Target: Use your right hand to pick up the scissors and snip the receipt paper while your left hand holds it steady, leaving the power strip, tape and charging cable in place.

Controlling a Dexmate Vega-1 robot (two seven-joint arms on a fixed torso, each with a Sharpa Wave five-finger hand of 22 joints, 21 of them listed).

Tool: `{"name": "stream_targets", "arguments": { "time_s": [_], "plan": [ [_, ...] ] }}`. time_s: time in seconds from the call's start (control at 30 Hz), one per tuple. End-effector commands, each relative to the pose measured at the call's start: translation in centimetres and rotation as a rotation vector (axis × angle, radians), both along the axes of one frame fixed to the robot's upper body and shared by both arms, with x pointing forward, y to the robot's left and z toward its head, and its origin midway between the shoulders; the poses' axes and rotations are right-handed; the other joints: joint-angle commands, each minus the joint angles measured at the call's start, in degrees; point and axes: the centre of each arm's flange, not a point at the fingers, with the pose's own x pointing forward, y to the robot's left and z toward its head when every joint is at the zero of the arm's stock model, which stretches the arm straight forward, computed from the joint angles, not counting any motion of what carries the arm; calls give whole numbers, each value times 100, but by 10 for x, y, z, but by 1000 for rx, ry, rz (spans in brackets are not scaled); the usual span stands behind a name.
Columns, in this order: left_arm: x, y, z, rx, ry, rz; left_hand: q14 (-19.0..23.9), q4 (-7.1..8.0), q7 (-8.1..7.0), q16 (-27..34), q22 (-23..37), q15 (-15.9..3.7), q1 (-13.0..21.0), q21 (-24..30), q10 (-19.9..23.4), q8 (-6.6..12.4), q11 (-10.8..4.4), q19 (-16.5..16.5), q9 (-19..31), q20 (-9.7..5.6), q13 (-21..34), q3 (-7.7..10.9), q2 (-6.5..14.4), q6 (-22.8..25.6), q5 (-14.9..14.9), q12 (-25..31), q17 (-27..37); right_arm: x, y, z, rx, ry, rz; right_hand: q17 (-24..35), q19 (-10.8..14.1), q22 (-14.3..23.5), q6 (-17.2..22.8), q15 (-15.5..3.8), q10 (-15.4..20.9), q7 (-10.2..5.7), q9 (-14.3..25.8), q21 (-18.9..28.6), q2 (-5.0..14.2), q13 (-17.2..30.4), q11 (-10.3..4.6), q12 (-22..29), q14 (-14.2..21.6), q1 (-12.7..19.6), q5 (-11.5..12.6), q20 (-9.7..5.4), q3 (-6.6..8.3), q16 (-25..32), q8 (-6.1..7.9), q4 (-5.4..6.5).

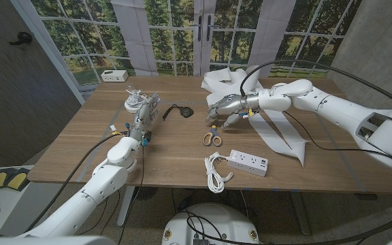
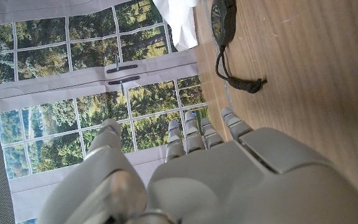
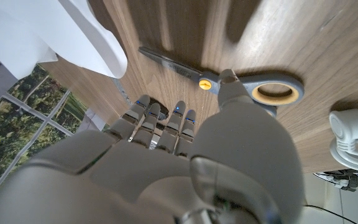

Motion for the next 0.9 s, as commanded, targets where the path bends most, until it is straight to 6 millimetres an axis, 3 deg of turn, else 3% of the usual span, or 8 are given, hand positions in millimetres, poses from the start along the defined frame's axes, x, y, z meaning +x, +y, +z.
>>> {"name": "stream_targets", "arguments": {
  "time_s": [0.03, 0.33, 0.9],
  "plan": [
    [1, 3, 0, -7, 1, -4, 33, 1, 10, 14, 25, 19, -34, 28, 54, -2, -1, 2, 33, 31, 13, -19, 0, 49, 41, -4, 19, 4, 3, -4, -9, 13, -17, 27, -42, -1, -48, -941, 0, -12, 21, 18, 5, 34, -8, 9, -44, 60, 15, 1, 8, 3, -10, 30],
    [1, 5, -1, -8, 2, -2, 35, -1, 9, 15, 25, 22, -38, 30, 58, -5, -10, 6, 33, 18, 13, -20, 5, 44, 42, -5, 19, 6, 5, -7, -23, 4, -27, 37, -49, -1, -62, -949, 66, -4, 22, 29, 1, 67, -40, 45, -55, 104, 16, -3, 14, 10, -2, 11],
    [1, 6, -1, -10, 2, 0, 35, -4, 1, 16, 25, 20, -44, 31, 56, -24, -10, 6, 32, 12, 13, -23, 10, -16, 42, -9, 19, 10, 5, -11, -38, 12, -45, 55, 35, 3, -28, -931, 163, 17, 26, 72, -1, 146, 33, 119, -45, 79, 12, -43, -10, 31, 23, 39]
  ]
}}
